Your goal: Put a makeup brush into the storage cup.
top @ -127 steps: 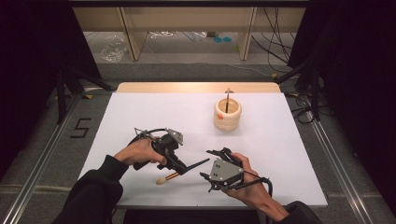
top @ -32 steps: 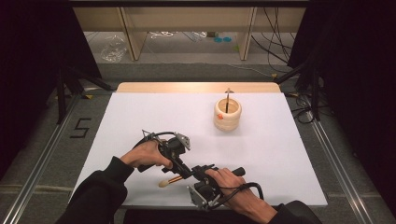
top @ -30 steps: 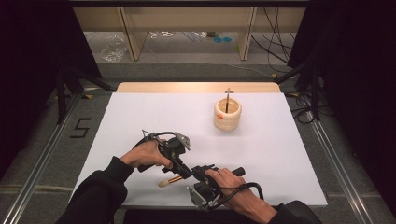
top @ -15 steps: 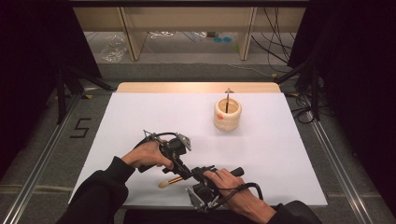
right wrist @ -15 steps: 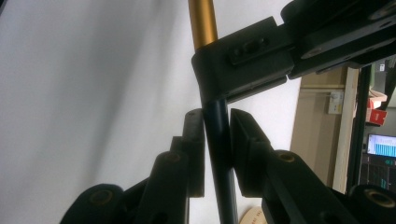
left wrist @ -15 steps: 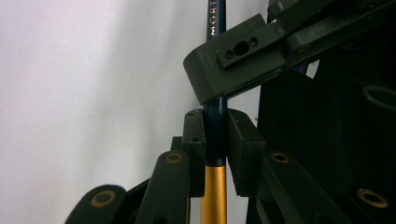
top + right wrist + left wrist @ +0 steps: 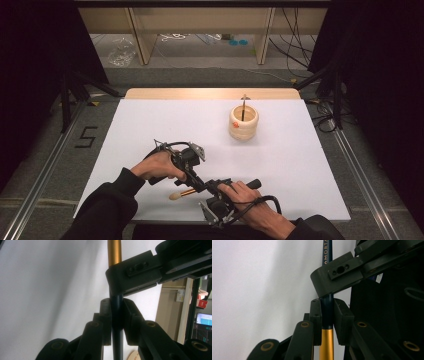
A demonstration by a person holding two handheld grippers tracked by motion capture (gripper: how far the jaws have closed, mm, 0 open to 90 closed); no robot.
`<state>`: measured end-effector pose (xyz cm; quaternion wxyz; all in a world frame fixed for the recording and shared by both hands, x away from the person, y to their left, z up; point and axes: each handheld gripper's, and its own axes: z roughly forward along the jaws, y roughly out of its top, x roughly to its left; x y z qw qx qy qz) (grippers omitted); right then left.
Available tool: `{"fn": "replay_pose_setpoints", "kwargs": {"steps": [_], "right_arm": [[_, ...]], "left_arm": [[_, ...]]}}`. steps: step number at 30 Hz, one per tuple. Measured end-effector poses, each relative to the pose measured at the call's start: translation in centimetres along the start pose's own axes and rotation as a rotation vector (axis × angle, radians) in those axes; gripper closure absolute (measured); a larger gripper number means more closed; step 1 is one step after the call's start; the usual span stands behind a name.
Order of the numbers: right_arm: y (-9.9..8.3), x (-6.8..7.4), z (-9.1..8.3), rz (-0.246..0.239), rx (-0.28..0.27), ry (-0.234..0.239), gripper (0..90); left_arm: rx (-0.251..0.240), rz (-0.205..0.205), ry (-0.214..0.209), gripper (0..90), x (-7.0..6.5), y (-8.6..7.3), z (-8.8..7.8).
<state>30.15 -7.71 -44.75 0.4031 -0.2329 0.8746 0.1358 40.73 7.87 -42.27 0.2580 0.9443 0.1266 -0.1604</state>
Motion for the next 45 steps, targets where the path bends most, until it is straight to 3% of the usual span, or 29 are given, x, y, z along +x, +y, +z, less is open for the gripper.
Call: {"fn": "replay_pose_setpoints", "kwargs": {"steps": [3, 6, 7, 8, 9, 13, 14, 15, 16, 19, 20, 23, 24, 25, 26, 27, 30, 33, 34, 35, 37, 38, 39, 45], "right_arm": [[0.0, -0.1, 0.0, -0.006, -0.004, -0.002, 79.4], [-0.1, 0.1, -0.3, 0.03, 0.033, 0.011, 79.6], [-0.1, 0.1, -0.2, 0.031, 0.019, 0.013, 79.6], [-0.2, -0.2, -0.1, -0.007, 0.02, -0.001, 79.6], [-0.3, -0.1, -0.1, 0.028, 0.008, 0.013, 79.7], [-0.9, -0.3, 0.0, 0.065, 0.005, 0.0, 79.6], [-1.1, -0.3, -0.1, 0.091, 0.017, 0.003, 79.7], [-1.3, -0.3, -0.2, 0.111, 0.027, 0.013, 79.7], [-1.5, -0.4, -0.2, 0.114, 0.029, -0.001, 79.7], [-2.2, -0.9, -0.1, 0.12, 0.007, -0.014, 79.7], [-2.3, -0.9, -0.2, 0.124, 0.003, -0.013, 79.7], [-2.7, -1.2, -0.4, 0.167, -0.007, -0.021, 79.7], [-2.8, -1.3, -0.5, 0.176, -0.009, -0.019, 79.7], [-2.9, -1.3, -0.5, 0.206, -0.01, -0.018, 79.7], [-3.2, -1.6, -0.5, 0.189, -0.017, -0.022, 79.7], [-3.3, -1.4, -0.6, 0.245, -0.003, -0.013, 79.7], [-4.3, -1.8, -0.6, 0.353, -0.032, -0.001, 79.7], [-5.3, -2.3, -0.6, 0.419, -0.048, 0.002, 79.6], [-5.9, -2.7, -0.5, 0.401, -0.066, -0.008, 79.6], [-6.4, -2.8, -0.4, 0.424, -0.076, 0.005, 79.6], [-7.1, -3.0, -0.5, 0.473, -0.085, 0.01, 79.6], [-7.3, -3.0, -0.6, 0.536, -0.083, 0.024, 79.6], [-7.7, -3.1, -0.6, 0.565, -0.085, 0.025, 79.7], [-9.5, -3.5, -0.9, 0.672, -0.086, 0.018, 79.6]], "left_arm": [[-0.003, 0.001, 0.001, 78.0, 0.0, 0.0, 0.0], [-0.006, 0.001, 0.005, 77.8, 0.0, 0.0, 0.0], [-0.006, 0.001, 0.005, 77.4, 0.0, 0.0, -0.1], [-0.003, 0.002, 0.005, 76.5, 0.0, 0.0, -0.1], [-0.001, 0.004, 0.009, 74.3, -0.1, -0.1, -0.2], [-0.021, 0.022, 0.018, 62.8, 0.0, -0.2, -0.9], [-0.024, 0.017, 0.022, 61.0, -0.1, -0.2, -1.2], [-0.065, -0.01, 0.023, 57.7, -0.3, -0.2, -1.3], [-0.034, 0.023, 0.031, 56.3, -0.2, -0.1, -1.8], [-0.054, 0.037, 0.054, 52.3, -0.4, -0.1, -2.4], [-0.096, -0.004, 0.061, 51.4, -0.7, -0.2, -2.3], [-0.092, 0.04, 0.098, 47.2, -0.2, -0.3, -3.2], [-0.149, -0.011, 0.099, 46.6, -0.4, -0.4, -3.2], [-0.151, 0.006, 0.109, 45.5, -0.3, -0.4, -3.5], [-0.187, -0.006, 0.116, 43.9, -0.4, -0.5, -3.6], [-0.201, -0.009, 0.111, 41.9, -0.3, -0.6, -4.0], [-0.276, -0.025, 0.122, 39.3, -0.3, -0.7, -4.7], [-0.323, -0.018, 0.144, 37.0, 0.0, -0.9, -5.5], [-0.335, -0.03, 0.157, 36.4, 0.1, -1.1, -5.7], [-0.336, -0.052, 0.164, 35.7, 0.0, -1.2, -5.9], [-0.377, -0.038, 0.2, 34.4, 0.4, -1.3, -6.3], [-0.399, -0.055, 0.211, 33.4, 0.4, -1.3, -6.5], [-0.415, -0.054, 0.22, 32.1, 0.6, -1.4, -6.6], [-0.492, -0.051, 0.288, 28.2, 1.2, -1.7, -7.2]]}}
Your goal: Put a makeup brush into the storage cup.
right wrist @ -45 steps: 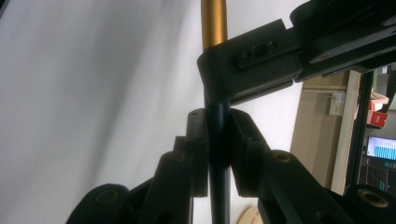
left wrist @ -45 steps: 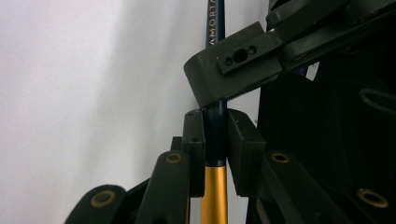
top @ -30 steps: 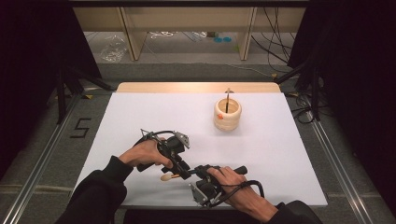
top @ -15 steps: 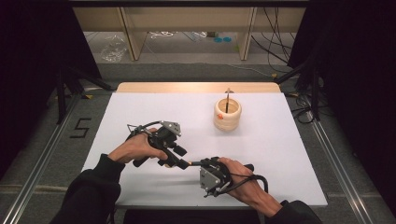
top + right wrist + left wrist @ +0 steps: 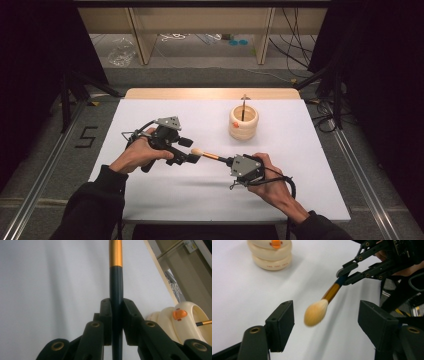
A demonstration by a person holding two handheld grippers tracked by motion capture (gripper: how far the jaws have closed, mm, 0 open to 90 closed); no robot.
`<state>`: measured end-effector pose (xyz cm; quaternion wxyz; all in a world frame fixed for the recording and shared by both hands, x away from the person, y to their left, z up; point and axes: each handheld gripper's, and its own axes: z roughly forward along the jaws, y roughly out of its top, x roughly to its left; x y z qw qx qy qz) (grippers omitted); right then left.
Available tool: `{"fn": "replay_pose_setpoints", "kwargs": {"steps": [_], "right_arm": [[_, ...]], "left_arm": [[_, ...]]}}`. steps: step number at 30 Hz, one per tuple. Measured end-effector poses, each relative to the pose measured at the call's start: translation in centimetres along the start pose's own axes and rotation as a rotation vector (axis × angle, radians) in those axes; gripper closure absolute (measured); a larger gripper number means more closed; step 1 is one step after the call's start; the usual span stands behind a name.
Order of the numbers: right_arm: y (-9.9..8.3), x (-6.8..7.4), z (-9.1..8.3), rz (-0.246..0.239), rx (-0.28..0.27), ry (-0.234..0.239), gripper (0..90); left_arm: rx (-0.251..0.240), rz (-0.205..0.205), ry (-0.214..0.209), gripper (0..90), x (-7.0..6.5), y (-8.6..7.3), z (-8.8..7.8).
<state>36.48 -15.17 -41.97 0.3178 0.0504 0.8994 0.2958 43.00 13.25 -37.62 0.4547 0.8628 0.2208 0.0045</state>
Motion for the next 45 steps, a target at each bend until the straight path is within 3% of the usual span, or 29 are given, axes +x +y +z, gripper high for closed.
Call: {"fn": "replay_pose_setpoints", "kwargs": {"steps": [1, 3, 6, 13, 15, 19, 25, 28, 32, 39, 45], "right_arm": [[-0.2, -0.3, -0.1, 0.002, -0.008, 0.001, 79.6], [-0.4, -0.4, -0.2, 0.087, -0.035, 0.008, 79.7], [-0.8, -0.9, -0.2, 0.123, -0.067, 0.006, 79.6], [-1.3, -1.8, -0.6, 0.278, -0.171, 0.026, 79.6], [-1.4, -1.9, -0.7, 0.316, -0.201, 0.03, 79.6], [-1.6, -2.1, -0.9, 0.369, -0.234, 0.032, 79.6], [-1.5, -2.1, -0.9, 0.4, -0.266, 0.035, 79.6], [-1.4, -2.0, -0.9, 0.39, -0.259, 0.027, 79.6], [-1.4, -2.0, -0.8, 0.405, -0.275, 0.039, 79.6], [-1.2, -1.8, -0.6, 0.406, -0.285, 0.045, 79.6], [-0.9, -1.6, -0.6, 0.416, -0.301, 0.052, 79.6]], "left_arm": [[-0.02, 0.04, 0.003, 28.1, 0.5, 0.1, 0.0], [-0.038, -0.026, 0.012, 27.3, 0.3, -0.3, -0.1], [-0.051, -0.063, 0.011, 27.2, 0.2, -0.9, 0.1], [-0.122, -0.087, 0.026, 28.2, 0.0, -2.1, 1.2], [-0.133, -0.1, 0.035, 28.4, 0.0, -2.5, 1.7], [-0.201, -0.133, 0.036, 28.6, -0.2, -2.8, 2.3], [-0.28, -0.165, 0.032, 29.0, -0.9, -2.8, 2.7], [-0.286, -0.155, 0.034, 29.0, -1.2, -2.8, 3.0], [-0.309, -0.185, 0.02, 29.4, -1.5, -2.9, 3.4], [-0.326, -0.173, 0.03, 29.4, -1.8, -2.9, 3.8], [-0.358, -0.17, 0.011, 29.6, -2.4, -2.7, 4.1]]}}
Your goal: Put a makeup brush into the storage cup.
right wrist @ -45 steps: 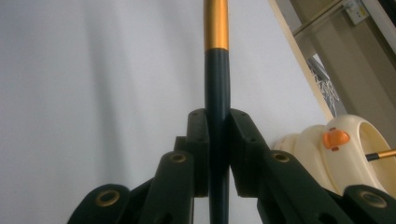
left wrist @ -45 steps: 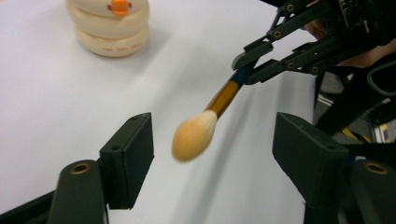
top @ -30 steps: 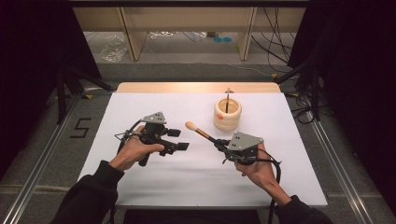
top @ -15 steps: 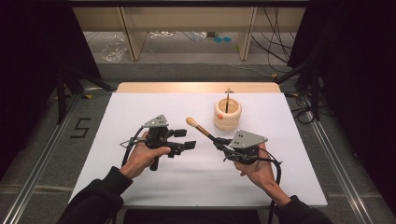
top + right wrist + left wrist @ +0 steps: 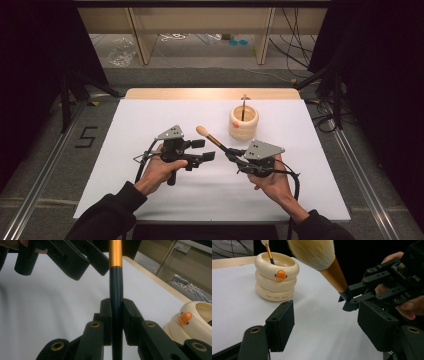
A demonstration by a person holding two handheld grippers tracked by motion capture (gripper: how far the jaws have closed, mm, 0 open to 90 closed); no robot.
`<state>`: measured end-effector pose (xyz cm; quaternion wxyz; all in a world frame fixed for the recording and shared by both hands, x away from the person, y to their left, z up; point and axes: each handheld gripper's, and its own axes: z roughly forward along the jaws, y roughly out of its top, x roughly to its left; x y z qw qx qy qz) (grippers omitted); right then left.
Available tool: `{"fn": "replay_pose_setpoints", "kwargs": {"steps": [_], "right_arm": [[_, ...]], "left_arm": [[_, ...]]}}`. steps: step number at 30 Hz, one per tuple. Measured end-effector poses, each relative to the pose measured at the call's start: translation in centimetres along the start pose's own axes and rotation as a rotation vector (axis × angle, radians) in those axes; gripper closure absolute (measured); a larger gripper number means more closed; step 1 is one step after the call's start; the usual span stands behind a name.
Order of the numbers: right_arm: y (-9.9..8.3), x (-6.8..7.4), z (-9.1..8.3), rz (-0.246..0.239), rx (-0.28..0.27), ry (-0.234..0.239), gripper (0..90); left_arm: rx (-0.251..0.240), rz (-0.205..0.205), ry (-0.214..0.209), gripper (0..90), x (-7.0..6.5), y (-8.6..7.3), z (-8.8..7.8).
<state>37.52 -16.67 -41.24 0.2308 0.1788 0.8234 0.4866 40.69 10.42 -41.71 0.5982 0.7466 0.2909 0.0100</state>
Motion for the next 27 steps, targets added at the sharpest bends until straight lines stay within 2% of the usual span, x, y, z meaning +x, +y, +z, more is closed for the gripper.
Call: {"fn": "replay_pose_setpoints", "kwargs": {"steps": [6, 12, 14, 27], "right_arm": [[0.1, 0.4, 0.1, 0.003, -0.009, 0.011, 79.6], [0.2, 0.8, 0.3, 0.006, -0.014, 0.023, 79.5], [0.2, 0.9, 0.3, 0.008, -0.016, 0.025, 79.6], [0.3, 1.1, 0.5, 0.009, -0.021, 0.033, 79.6]], "left_arm": [[-0.026, -0.003, -0.023, 30.4, -0.7, 0.1, 0.3], [-0.037, 0.019, -0.02, 32.3, -0.9, 0.1, 0.5], [-0.046, 0.014, -0.021, 34.0, -1.1, 0.1, 0.5], [-0.07, 0.001, -0.048, 54.4, -1.0, 0.2, 0.5]]}}
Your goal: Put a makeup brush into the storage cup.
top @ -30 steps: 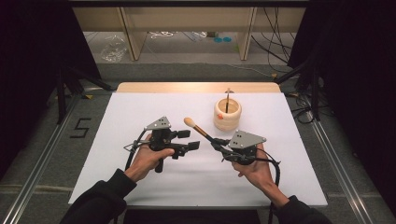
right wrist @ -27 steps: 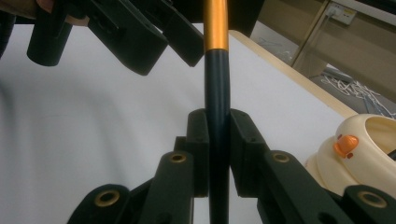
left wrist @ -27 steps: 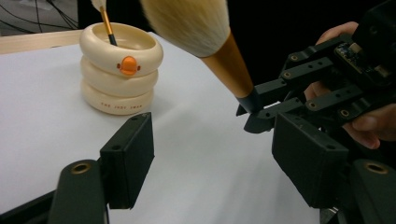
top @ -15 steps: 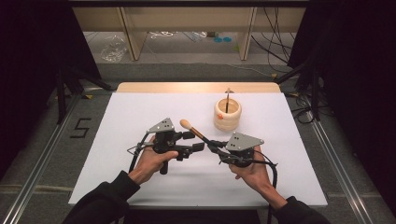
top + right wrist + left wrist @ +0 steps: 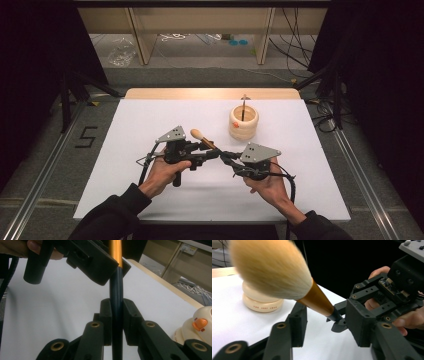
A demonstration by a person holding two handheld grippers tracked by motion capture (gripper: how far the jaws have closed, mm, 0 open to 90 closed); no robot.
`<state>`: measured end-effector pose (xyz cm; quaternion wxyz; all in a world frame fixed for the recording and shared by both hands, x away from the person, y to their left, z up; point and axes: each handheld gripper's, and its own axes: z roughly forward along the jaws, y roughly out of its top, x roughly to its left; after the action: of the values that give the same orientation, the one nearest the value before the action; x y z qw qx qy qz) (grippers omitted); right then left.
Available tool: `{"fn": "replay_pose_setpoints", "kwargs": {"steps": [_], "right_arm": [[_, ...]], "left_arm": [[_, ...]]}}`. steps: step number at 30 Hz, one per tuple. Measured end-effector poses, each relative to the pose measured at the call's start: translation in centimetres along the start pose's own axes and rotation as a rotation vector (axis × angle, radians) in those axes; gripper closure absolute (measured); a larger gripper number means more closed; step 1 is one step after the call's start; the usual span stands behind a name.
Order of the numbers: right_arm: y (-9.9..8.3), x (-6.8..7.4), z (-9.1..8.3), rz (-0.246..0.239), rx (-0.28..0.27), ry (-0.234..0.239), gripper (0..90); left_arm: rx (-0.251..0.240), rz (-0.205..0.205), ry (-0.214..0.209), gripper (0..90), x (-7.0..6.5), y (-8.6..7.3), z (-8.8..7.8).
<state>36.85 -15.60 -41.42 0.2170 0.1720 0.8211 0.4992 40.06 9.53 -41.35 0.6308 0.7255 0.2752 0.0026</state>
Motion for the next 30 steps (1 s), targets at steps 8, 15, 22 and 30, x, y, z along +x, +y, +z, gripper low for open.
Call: {"fn": "replay_pose_setpoints", "kwargs": {"steps": [8, 15, 22, 30], "right_arm": [[0.0, 0.1, 0.04, 0.015, -0.004, 0.012, 79.5], [-0.11, 0.18, 0.26, 0.021, 0.002, 0.028, 79.6], [-0.21, 0.31, 0.52, 0.026, 0.006, 0.039, 79.6], [-0.34, 0.36, 0.74, 0.032, 0.018, 0.051, 78.1]], "left_arm": [[-0.019, -0.01, -0.022, 63.9, 0.12, 0.05, -0.13], [-0.045, -0.027, -0.046, 73.0, -0.03, 0.01, -0.11], [-0.04, -0.01, -0.059, 77.5, -0.12, 0.04, -0.13], [0.008, 0.026, -0.033, 77.7, -0.53, 0.2, 0.07]]}}
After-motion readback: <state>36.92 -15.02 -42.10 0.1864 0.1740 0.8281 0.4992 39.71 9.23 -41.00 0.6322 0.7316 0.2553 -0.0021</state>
